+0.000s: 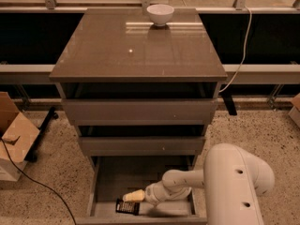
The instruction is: Pick rxbar chocolate from bottom drawer and place on counter
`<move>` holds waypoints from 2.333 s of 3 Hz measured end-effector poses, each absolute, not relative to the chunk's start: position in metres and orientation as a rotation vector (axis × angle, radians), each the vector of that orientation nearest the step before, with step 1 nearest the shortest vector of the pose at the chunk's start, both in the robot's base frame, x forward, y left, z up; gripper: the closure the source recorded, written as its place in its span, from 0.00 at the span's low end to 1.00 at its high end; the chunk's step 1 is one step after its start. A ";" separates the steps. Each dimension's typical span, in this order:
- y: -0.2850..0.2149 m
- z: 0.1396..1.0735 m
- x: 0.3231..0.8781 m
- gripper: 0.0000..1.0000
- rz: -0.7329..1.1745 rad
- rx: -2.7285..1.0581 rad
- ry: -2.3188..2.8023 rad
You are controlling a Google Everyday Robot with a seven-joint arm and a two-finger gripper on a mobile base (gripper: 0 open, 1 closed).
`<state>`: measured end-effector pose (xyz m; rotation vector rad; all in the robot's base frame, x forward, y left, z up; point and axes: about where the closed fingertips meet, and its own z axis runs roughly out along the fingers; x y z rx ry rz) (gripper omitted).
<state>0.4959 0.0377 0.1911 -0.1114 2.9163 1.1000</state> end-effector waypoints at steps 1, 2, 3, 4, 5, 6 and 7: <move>0.058 0.192 0.490 0.00 1.155 -0.198 2.924; 0.077 0.187 0.487 0.00 1.202 -0.259 2.943; 0.089 0.177 0.492 0.00 1.233 -0.240 2.943; 0.096 0.167 0.499 0.00 1.248 -0.183 2.932; 0.101 0.154 0.504 0.00 1.254 -0.120 2.932; 0.102 0.155 0.504 0.18 1.257 -0.111 2.934; 0.102 0.155 0.504 0.42 1.257 -0.111 2.934</move>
Offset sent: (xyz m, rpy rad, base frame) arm -0.0078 0.0591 -0.0096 0.0737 0.0586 0.1654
